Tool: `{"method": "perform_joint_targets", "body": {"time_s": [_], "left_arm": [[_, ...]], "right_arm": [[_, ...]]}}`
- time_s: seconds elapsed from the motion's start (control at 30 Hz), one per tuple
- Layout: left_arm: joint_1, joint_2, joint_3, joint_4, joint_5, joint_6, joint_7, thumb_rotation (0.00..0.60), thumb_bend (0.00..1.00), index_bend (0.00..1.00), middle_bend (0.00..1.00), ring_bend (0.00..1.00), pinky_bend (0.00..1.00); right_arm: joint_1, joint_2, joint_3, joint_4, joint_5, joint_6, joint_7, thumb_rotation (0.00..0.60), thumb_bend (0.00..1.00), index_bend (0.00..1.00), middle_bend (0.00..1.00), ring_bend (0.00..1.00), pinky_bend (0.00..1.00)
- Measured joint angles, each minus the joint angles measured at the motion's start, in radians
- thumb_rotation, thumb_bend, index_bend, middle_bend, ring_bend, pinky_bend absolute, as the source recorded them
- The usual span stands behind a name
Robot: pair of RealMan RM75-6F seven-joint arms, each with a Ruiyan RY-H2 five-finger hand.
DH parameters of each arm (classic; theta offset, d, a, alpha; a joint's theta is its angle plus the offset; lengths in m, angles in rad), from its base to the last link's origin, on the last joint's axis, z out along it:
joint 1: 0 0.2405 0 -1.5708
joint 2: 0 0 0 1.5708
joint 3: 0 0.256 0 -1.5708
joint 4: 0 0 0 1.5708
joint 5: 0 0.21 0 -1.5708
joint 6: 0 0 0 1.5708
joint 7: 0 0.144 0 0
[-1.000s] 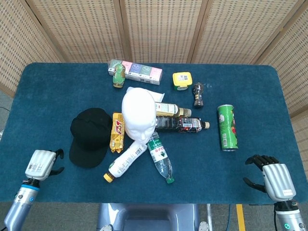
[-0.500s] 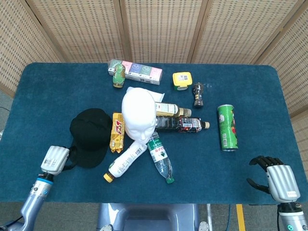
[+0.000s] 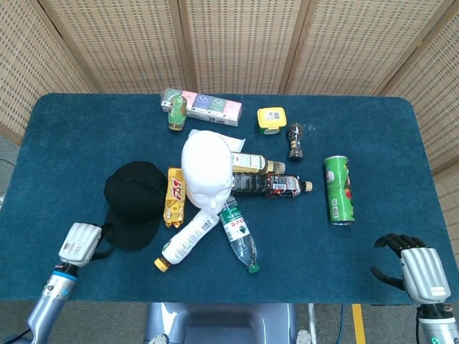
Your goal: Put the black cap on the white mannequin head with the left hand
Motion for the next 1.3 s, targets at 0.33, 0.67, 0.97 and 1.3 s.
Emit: {"method": "perform_joint_targets", "body": {"time_s": [0.33,0.67,0.97,1.3], "left_arm": [[-0.007,-0.030,-0.001,0.028,-0.013,-0.012,0.008,0.600,0.12,0.52,0.85,0.70,0.82],[-0.032,-0.076,-0.026,0.067,-0.021,-0.012,0.008,0.600,0.12,0.52,0.85,0.70,0.82],[-0.055,-0.114,-0.065,0.098,-0.038,0.000,-0.021,0.600,0.15,0.52,0.85,0.70,0.82],[-0.109,-0.098,-0.150,0.083,-0.023,0.076,-0.013,0.600,0.16,0.52,0.68,0.54,0.73]], "right_arm": [[-0.002,-0.001,0.000,0.009,0.003,-0.001,0.007,0.600,0.12,0.44,0.48,0.47,0.45],[-0.010,0.002,0.000,0.012,0.013,0.002,0.011,0.600,0.12,0.45,0.48,0.47,0.46],[-0.017,0.005,0.001,0.013,0.010,0.014,0.013,0.600,0.12,0.45,0.48,0.47,0.46],[-0.026,0.006,0.002,0.020,0.012,0.025,0.023,0.600,0.12,0.45,0.48,0.47,0.47]]}}
